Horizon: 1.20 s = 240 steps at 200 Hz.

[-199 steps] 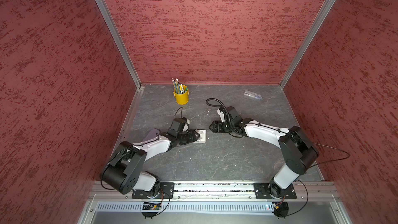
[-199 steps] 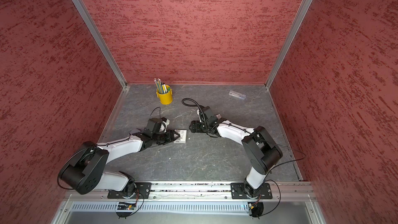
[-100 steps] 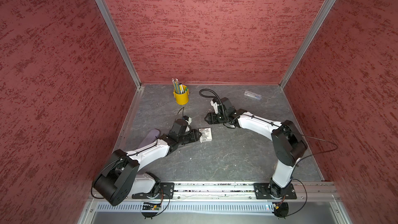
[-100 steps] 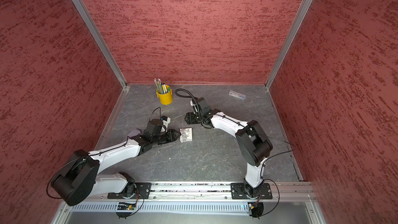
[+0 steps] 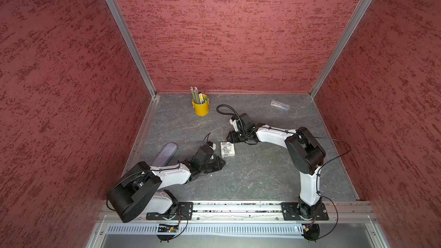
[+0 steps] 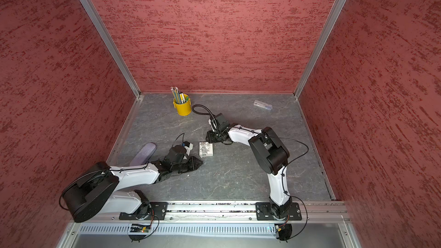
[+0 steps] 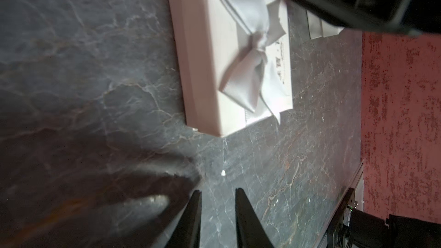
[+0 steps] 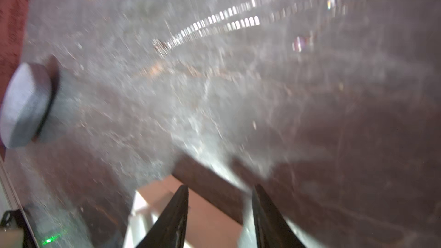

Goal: Take the necklace out of the lift-off lid jewelry box
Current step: Move the jewelry box to the center of the board.

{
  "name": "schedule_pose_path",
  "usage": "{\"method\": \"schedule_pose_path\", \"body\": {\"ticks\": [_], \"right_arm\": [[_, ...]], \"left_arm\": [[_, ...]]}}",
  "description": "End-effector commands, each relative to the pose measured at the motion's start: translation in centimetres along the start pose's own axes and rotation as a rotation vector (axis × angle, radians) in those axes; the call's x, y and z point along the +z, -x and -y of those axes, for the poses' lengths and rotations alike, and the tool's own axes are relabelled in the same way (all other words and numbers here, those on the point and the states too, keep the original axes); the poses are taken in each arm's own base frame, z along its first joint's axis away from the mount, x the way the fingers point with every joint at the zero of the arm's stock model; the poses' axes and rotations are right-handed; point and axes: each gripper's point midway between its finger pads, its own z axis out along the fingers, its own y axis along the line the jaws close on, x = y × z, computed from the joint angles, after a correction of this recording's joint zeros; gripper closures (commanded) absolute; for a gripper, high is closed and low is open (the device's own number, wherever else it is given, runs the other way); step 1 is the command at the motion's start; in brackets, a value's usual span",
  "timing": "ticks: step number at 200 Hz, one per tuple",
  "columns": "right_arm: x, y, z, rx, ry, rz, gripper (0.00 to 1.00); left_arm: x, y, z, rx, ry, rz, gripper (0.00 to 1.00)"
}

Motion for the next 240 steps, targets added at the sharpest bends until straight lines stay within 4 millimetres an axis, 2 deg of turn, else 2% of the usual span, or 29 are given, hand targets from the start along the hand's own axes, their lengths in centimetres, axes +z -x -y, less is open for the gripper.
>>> {"method": "schedule_pose_path", "body": {"ticks": [1, 56, 133, 161, 185, 202, 216, 240], "right_arm": [[-2.1, 0.1, -1.0, -0.007, 0.028, 0.04, 0.53], [-4.8, -3.1, -0.4, 0.03, 0.024, 0.043, 0.53], [-8.0, -6.1, 0.4, 0.077, -0.008, 0.04, 0.51], [-9.0, -6.0, 0.3, 0.077, -0.02, 0.059, 0.47], [-10.0, -5.0, 0.6, 0.061, -0.06, 0.095, 0.29], [-10.2, -4.4, 1.0, 0.027, -0.106, 0.109, 0.2], [-10.0, -3.9, 1.1, -0.044, -0.145, 0.108, 0.17], [-9.1, -3.0, 0.4, -0.198, -0.202, 0.085, 0.13]], "left_arm": [[0.5, 2.0, 1.2, -0.019, -0.054, 0.047, 0.74], [1.2, 3.5, 1.0, -0.022, -0.052, 0.038, 0.74], [3.0, 3.3, 1.5, -0.025, -0.064, 0.001, 0.69], [3.2, 3.4, 1.5, -0.027, -0.064, 0.004, 0.67], [2.7, 3.7, 1.4, -0.024, -0.058, 0.017, 0.66], [1.9, 4.0, 1.2, -0.02, -0.045, 0.038, 0.63], [1.0, 4.2, 0.9, -0.008, -0.026, 0.059, 0.59], [-0.6, 4.4, 0.1, 0.011, 0.03, 0.087, 0.45]]}}
